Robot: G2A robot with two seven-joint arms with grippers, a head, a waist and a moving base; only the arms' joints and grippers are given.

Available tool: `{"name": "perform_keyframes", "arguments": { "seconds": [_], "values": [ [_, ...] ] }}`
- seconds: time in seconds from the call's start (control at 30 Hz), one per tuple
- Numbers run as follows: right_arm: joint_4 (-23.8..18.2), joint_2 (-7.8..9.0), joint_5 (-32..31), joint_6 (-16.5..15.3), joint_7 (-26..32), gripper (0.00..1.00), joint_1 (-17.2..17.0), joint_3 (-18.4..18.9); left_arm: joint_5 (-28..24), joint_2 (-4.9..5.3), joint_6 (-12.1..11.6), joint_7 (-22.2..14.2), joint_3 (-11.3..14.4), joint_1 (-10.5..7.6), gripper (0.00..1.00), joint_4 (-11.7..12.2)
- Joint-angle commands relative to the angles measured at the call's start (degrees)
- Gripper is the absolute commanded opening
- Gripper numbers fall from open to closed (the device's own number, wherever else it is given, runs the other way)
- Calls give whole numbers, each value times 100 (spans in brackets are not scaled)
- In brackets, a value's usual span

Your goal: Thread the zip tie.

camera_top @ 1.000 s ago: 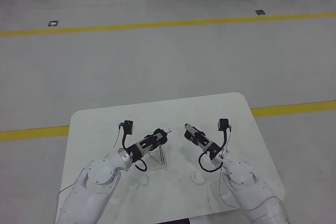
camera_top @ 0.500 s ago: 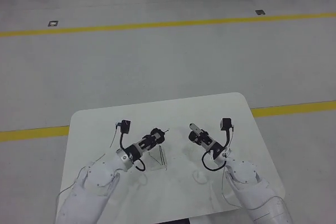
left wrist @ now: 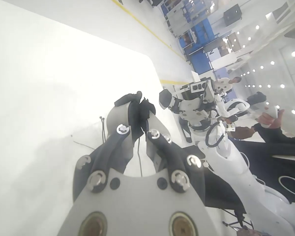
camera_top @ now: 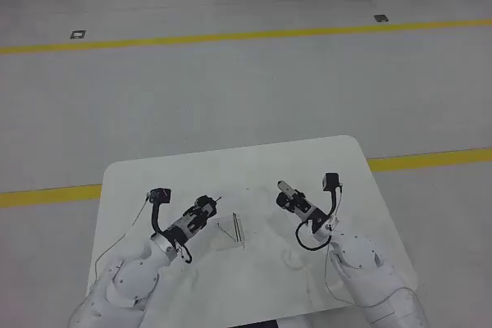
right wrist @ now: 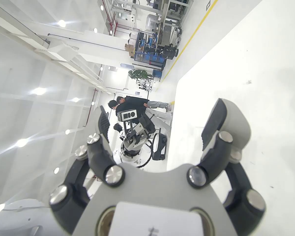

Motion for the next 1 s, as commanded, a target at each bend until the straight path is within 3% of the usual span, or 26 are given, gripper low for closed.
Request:
{"name": "perform_keyframes", "arguments": {
  "seconds": [0.0,0.2,0.37,0.5,0.57,0.83,0.97],
  "values": [
    [0,0,0,0,0,100,0,0,-24,30,-19,-43,-116,85,0,-60],
    [-229,18,-642,425,776,100,339,-374,-742,86,-273,-299,-379,199,0,-113],
    [-190,25,-1349,1256,1501,100,775,-799,-742,86,-273,-299,-379,199,0,-113],
    [-89,19,-1385,1516,1620,100,931,-908,-799,85,-248,-246,-366,190,0,-68],
    [-84,26,-1362,1514,1645,100,944,-898,-873,98,-256,-219,-437,212,0,-42],
    [-84,27,-1354,1513,1653,100,943,-892,-1423,210,-424,-433,-1014,661,0,-161],
    [-84,27,-1354,1513,1653,100,943,-892,-1662,249,-560,-591,-1177,733,0,-141]
  ]
}}
